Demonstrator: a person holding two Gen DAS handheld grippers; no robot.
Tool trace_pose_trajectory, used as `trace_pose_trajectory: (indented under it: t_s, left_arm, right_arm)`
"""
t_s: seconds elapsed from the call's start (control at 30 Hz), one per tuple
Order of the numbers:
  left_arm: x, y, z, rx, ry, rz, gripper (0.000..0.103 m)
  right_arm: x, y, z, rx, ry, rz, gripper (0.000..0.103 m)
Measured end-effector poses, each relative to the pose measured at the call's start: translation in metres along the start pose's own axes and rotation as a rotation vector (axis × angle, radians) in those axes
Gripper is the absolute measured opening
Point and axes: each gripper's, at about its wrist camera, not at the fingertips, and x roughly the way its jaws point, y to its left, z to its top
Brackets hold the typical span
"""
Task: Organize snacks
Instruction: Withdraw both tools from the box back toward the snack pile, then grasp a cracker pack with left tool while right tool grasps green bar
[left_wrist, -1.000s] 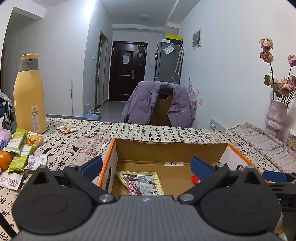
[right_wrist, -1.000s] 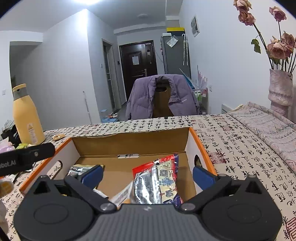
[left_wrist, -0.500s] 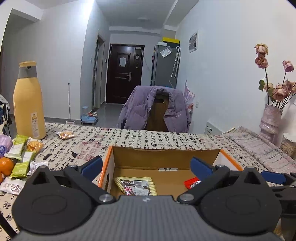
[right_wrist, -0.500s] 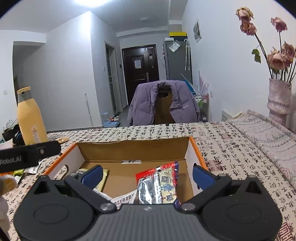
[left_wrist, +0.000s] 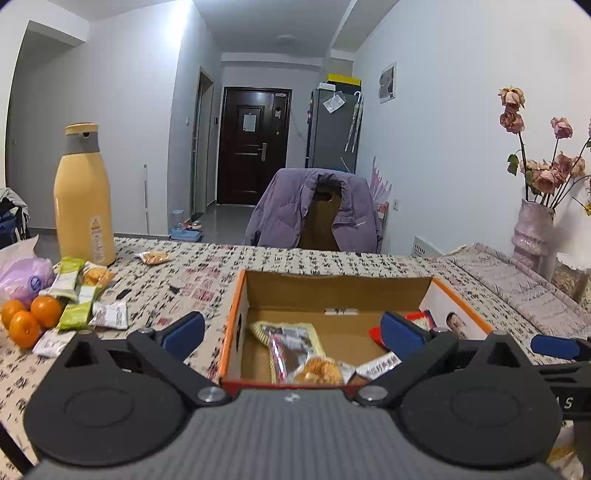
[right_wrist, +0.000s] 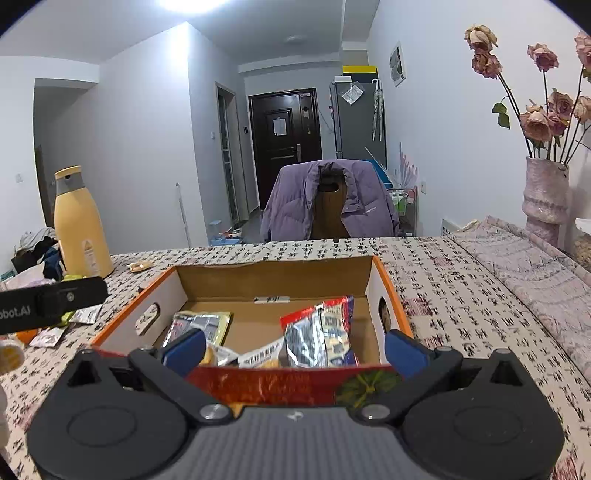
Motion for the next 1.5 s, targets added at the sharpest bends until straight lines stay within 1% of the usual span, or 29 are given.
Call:
trace_pose_trajectory:
  t_s: [0.17,0.53,0.87,0.9,0.97,1.07,1.13,1.2,1.27,1.33,1.37,1.4,1.5]
  left_arm:
    - [-0.017,0.005,-0.016,0.001,0.02,0.002,0.103]
    - [-0.04,0.017,-0.06,-0.005,0.108,0.006,0.103]
    - [-0.056,0.021,-0.079,0.002,0.138,0.004,0.103]
    - [-0.056,0.021,-0.081,0.005,0.141,0.004,0.103]
    - [-0.058,0.021,-0.084,0.007,0.148,0.004,0.103]
    - [-0.058,0.022,-0.089,0.011,0.159,0.003,0.103]
    - [-0.058,0.024,-0.093,0.01,0.169,0.004,0.103]
    - [-0.058,0.025,-0.097,0.007,0.18,0.004,0.103]
    - [-0.058,0.025,-0.1,0.007,0.188,0.002,0.103]
    - [-0.057,0.023,-0.103,0.01,0.198,0.0,0.103]
    - [-0.056,0.022,-0.104,0.012,0.203,-0.001,0.103]
    - [-0.055,0.021,-0.106,0.013,0.211,-0.003,0.103]
    - [-0.051,0.018,-0.11,0.012,0.23,-0.006,0.103]
  right_arm:
    - [-0.02,0.001,-0.015,0.0,0.012,0.005,0.103]
    - [-0.049,0.005,-0.054,0.0,0.055,0.028,0.103]
    - [-0.051,0.02,-0.076,-0.034,0.124,-0.005,0.103]
    - [-0.049,0.023,-0.078,-0.037,0.128,-0.011,0.102]
    - [-0.047,0.029,-0.082,-0.045,0.136,-0.024,0.096]
    - [-0.044,0.038,-0.088,-0.062,0.145,-0.02,0.086]
    - [-0.043,0.045,-0.092,-0.075,0.144,-0.022,0.068]
    - [-0.043,0.048,-0.096,-0.082,0.14,-0.015,0.062]
    - [-0.043,0.053,-0.099,-0.104,0.138,-0.018,0.06]
    - [-0.044,0.055,-0.101,-0.122,0.137,-0.007,0.051]
    - [-0.046,0.056,-0.101,-0.134,0.134,-0.005,0.049]
    - [-0.048,0.056,-0.101,-0.143,0.132,-0.003,0.045]
    - [-0.053,0.05,-0.099,-0.127,0.12,-0.007,0.035]
